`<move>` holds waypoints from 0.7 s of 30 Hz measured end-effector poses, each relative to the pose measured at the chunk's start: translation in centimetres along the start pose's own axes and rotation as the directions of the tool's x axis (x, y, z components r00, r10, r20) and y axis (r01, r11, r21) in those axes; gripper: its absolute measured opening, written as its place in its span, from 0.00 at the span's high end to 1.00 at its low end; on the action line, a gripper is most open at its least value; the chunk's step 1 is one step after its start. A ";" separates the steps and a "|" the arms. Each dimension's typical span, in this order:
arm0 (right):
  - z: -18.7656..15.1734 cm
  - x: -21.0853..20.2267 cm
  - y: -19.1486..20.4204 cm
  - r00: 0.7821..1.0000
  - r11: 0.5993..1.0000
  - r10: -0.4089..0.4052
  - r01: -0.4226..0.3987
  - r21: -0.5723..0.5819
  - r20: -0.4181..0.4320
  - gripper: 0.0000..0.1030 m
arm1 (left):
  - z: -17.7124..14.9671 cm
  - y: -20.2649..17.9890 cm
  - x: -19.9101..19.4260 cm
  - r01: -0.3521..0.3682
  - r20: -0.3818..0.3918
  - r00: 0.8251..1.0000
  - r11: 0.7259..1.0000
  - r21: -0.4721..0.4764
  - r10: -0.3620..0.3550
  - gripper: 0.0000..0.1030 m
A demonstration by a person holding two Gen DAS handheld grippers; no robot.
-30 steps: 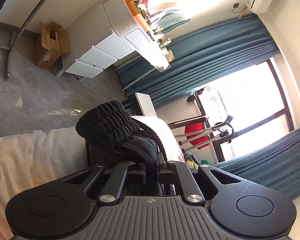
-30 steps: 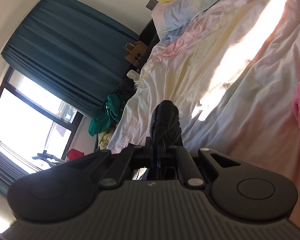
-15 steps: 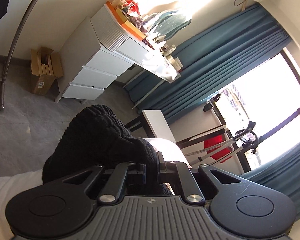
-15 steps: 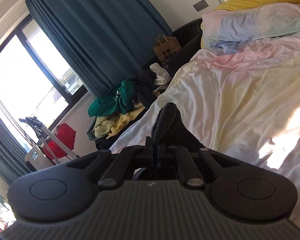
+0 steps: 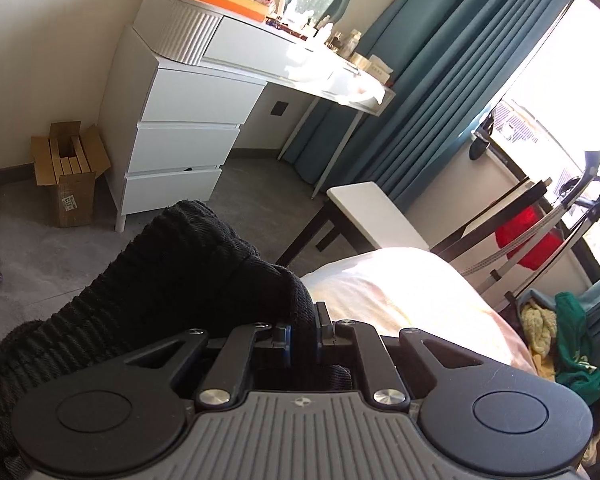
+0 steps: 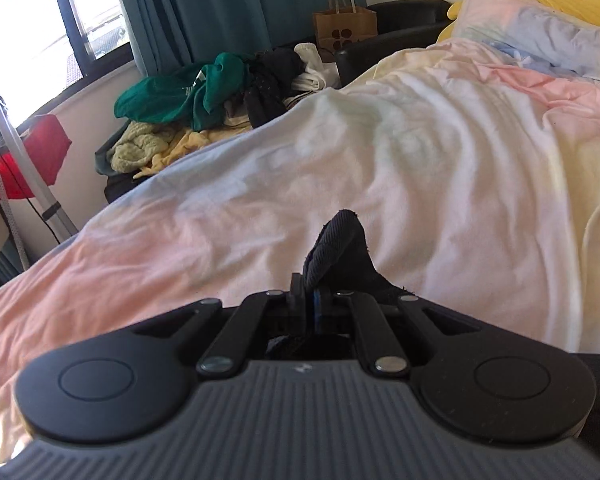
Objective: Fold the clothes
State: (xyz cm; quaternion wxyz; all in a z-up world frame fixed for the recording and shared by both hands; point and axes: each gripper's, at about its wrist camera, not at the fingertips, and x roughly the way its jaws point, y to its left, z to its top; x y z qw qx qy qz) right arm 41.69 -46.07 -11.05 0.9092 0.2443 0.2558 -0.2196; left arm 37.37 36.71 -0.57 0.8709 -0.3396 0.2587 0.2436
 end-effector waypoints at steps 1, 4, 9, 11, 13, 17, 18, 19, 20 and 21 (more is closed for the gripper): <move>-0.3 1.3 0.3 1.000 1.000 -0.007 0.007 -0.014 -0.012 0.91 | -0.1 0.1 0.4 -0.006 -0.016 1.000 1.000 0.004 0.006 0.87; 0.0 0.8 -0.7 0.998 0.998 0.057 -0.056 0.041 -0.027 0.87 | -0.3 1.1 -0.1 0.000 -0.038 0.999 1.000 -0.019 -0.001 0.84; 0.5 -3.3 -3.6 0.977 0.966 0.209 -0.201 0.160 -0.038 0.82 | -1.2 4.5 -5.2 0.044 -0.054 0.997 0.993 -0.106 -0.050 0.67; 0.1 -5.5 -5.1 0.962 0.942 0.273 -0.263 0.209 -0.023 0.75 | -1.7 5.9 -7.3 0.059 -0.058 0.996 0.988 -0.142 -0.068 0.65; -0.9 -7.6 -6.8 0.953 0.920 0.304 -0.290 0.264 -0.012 0.59 | -2.1 7.4 -9.4 0.074 -0.062 0.994 0.981 -0.178 -0.086 0.60; -3.1 -11.8 -10.2 0.935 0.866 0.354 -0.334 0.372 0.015 0.40 | -3.1 10.2 -13.7 0.102 -0.067 0.990 0.963 -0.250 -0.123 0.50; -3.6 -12.9 -11.1 0.930 0.850 0.366 -0.344 0.398 0.022 0.40 | -3.3 10.9 -14.8 0.109 -0.068 0.989 0.957 -0.268 -0.132 0.44; -4.1 -13.9 -11.9 0.925 0.834 0.378 -0.354 0.424 0.030 0.40 | -3.5 11.7 -15.8 0.116 -0.069 0.988 0.951 -0.286 -0.141 0.41; -4.5 -14.6 -12.4 0.914 0.816 0.405 -0.375 0.441 0.028 0.40 | -3.7 12.4 -16.9 0.123 -0.069 0.986 0.945 -0.304 -0.150 0.35; -4.8 -14.8 -12.7 0.902 0.803 0.431 -0.388 0.453 0.011 0.41 | -4.0 13.1 -18.0 0.129 -0.070 0.985 0.938 -0.321 -0.159 0.31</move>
